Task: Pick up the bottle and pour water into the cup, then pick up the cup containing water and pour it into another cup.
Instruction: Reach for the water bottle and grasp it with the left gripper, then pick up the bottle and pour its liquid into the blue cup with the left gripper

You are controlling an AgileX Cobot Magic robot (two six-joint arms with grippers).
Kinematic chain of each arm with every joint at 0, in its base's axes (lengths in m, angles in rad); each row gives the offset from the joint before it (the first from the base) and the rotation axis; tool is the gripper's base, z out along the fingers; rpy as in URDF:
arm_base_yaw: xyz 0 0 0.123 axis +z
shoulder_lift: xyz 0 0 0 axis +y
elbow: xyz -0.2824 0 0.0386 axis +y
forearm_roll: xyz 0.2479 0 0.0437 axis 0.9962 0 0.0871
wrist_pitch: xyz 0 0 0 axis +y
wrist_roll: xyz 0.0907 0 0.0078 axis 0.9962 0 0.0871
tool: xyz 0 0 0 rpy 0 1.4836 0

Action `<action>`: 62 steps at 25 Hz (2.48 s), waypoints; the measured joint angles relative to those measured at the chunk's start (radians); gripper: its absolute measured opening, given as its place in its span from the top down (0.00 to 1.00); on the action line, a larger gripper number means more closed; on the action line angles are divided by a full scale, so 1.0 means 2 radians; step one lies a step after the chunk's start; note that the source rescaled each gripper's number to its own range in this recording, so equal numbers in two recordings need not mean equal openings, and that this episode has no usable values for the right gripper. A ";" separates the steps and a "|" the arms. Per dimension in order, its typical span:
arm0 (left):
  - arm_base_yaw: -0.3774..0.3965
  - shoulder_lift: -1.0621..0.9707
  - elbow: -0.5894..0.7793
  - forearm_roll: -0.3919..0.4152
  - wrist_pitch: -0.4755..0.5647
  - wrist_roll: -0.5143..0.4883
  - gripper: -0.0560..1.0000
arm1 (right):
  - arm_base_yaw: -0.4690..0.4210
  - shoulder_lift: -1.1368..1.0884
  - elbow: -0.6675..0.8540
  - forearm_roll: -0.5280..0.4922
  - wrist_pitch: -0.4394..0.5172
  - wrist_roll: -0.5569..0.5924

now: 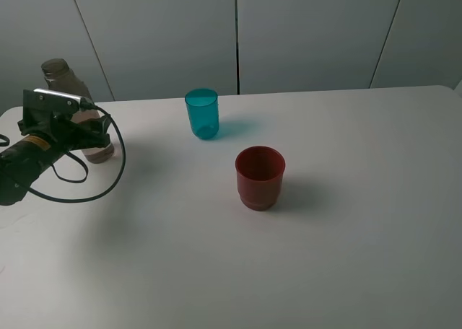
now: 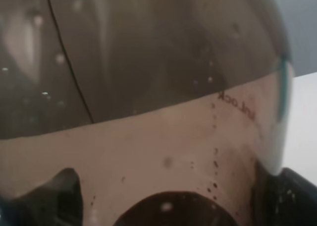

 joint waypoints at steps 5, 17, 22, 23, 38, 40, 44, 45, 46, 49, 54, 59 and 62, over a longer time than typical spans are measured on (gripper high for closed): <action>0.000 0.000 0.000 0.001 0.000 0.008 0.00 | 0.000 0.000 0.000 0.000 0.000 0.000; 0.000 0.000 0.000 0.003 0.000 0.011 0.83 | 0.000 0.000 0.000 0.000 0.000 0.000; 0.000 0.000 0.000 0.004 0.000 0.011 0.86 | 0.000 0.000 0.000 0.000 0.000 0.000; 0.000 0.000 0.000 0.004 0.000 0.011 0.86 | 0.000 0.000 0.000 0.000 0.000 0.000; 0.000 -0.039 0.000 0.004 0.019 0.011 0.91 | 0.000 0.000 0.000 0.000 0.000 0.000; 0.000 -0.054 0.000 0.004 0.019 0.011 0.91 | 0.000 0.000 0.000 0.000 0.000 0.000; 0.000 -0.082 0.000 0.005 0.025 0.011 0.91 | 0.000 0.000 0.000 0.000 0.000 0.000; 0.000 -0.089 0.001 0.006 0.031 0.011 0.91 | 0.000 0.000 0.000 0.000 0.000 0.000; 0.000 -0.098 0.001 0.009 0.041 0.011 0.91 | 0.000 0.000 0.000 0.000 0.000 0.000; 0.000 -0.119 0.001 0.013 0.073 0.011 0.91 | 0.000 0.000 0.000 0.000 0.000 0.000; 0.000 -0.147 0.001 0.025 0.127 0.011 0.91 | 0.000 0.000 0.000 0.000 0.000 0.000; -0.017 -0.162 -0.019 0.030 0.201 0.011 0.91 | 0.000 0.000 0.000 0.000 0.000 0.000; -0.036 -0.163 -0.047 0.032 0.261 0.011 0.91 | 0.000 0.000 0.000 0.000 0.000 0.000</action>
